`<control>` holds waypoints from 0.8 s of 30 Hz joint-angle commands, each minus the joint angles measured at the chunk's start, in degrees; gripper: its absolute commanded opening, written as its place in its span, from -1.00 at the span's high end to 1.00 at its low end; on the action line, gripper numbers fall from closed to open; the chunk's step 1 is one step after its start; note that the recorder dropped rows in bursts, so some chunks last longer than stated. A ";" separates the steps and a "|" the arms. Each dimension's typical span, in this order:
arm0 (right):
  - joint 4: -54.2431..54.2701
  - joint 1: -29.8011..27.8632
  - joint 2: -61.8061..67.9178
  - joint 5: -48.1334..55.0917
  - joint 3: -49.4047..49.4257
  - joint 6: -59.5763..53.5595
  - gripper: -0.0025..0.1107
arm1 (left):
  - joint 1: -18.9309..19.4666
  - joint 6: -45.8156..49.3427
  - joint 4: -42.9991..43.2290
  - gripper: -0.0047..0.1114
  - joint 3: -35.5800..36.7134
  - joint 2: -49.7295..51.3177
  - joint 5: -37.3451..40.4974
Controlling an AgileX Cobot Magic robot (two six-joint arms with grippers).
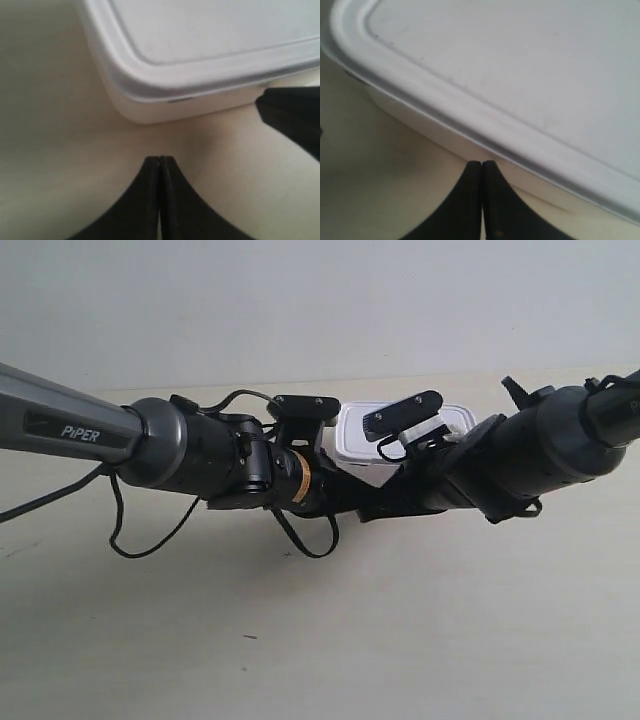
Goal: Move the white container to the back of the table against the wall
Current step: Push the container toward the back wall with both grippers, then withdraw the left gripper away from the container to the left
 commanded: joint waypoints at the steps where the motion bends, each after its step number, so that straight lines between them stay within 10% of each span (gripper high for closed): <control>1: 5.16 0.11 1.09 -1.79 -2.97 -6.27 0.96 | 0.03 0.17 0.91 0.92 3.53 -4.35 1.67; 16: 13.00 -0.01 3.73 -6.45 -8.59 -14.44 0.96 | -0.07 0.41 -3.27 0.92 39.89 -31.80 -26.01; 24: 18.09 -0.12 7.75 -7.93 -13.70 -20.95 0.96 | -0.07 2.38 -5.64 0.92 57.25 -56.72 -27.70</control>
